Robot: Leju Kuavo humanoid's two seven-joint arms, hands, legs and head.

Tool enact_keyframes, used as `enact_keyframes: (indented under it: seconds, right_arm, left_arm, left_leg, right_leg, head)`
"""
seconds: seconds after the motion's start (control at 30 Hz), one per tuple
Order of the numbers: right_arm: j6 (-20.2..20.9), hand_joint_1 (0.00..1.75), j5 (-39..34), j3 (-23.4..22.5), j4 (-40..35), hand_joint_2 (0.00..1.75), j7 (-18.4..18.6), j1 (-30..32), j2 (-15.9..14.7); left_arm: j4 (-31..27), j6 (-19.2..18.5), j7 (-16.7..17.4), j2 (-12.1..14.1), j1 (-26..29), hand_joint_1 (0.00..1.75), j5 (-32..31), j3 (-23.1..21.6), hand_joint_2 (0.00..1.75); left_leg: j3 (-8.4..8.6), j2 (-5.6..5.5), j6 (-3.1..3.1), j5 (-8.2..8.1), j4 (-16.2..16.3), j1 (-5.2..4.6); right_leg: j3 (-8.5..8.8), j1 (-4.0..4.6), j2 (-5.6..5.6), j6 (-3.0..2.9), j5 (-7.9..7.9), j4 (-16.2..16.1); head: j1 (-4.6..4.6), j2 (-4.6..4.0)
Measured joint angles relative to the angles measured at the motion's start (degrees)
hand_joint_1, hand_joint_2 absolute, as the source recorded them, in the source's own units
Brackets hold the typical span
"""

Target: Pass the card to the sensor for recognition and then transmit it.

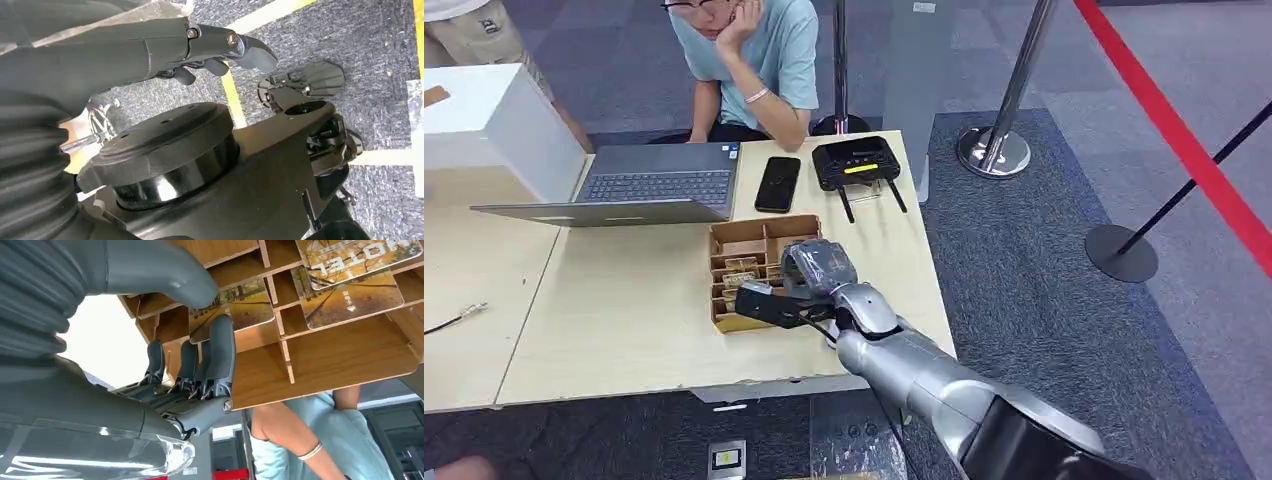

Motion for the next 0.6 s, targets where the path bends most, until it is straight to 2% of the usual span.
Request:
enact_keyframes:
  seconds: [0.07,0.1,0.4,0.6]
  right_arm:
    - [0.0,1.68,0.1,0.0,0.0,1.75,0.0,0.0,-0.1]
    - [0.0,1.75,0.1,0.0,0.0,1.75,0.0,0.0,-0.2]
    - [-1.2,1.75,-0.1,0.0,-0.2,1.75,0.0,-0.5,-0.5]
    - [-6.2,1.75,1.0,-0.2,-1.3,1.75,0.4,-1.7,-1.0]
  left_arm:
    - [0.0,0.0,0.0,0.0,0.0,0.00,0.0,0.0,1.75]
    - [0.0,0.0,-0.1,0.0,0.0,0.00,0.0,0.0,1.75]
    - [0.0,0.1,-0.4,0.0,0.0,0.00,0.1,0.0,1.75]
    - [0.0,0.2,-0.7,0.0,0.0,0.00,0.1,0.0,1.75]
  left_leg:
    - [0.00,0.00,0.00,0.00,0.0,0.00]
    - [0.00,0.00,0.00,0.00,0.0,0.00]
    - [0.01,0.00,-0.01,-0.02,0.0,0.00]
    - [0.01,0.00,-0.02,-0.01,0.0,0.00]
  right_leg:
    - [0.00,0.00,0.00,0.00,0.00,0.0]
    - [0.00,0.00,0.00,0.00,0.00,0.0]
    - [0.00,0.00,0.00,-0.02,-0.01,0.0]
    - [0.00,0.00,0.00,-0.02,-0.01,0.0]
  head:
    - [0.00,0.00]
    - [0.00,0.00]
    - [0.00,0.00]
    - [0.00,0.00]
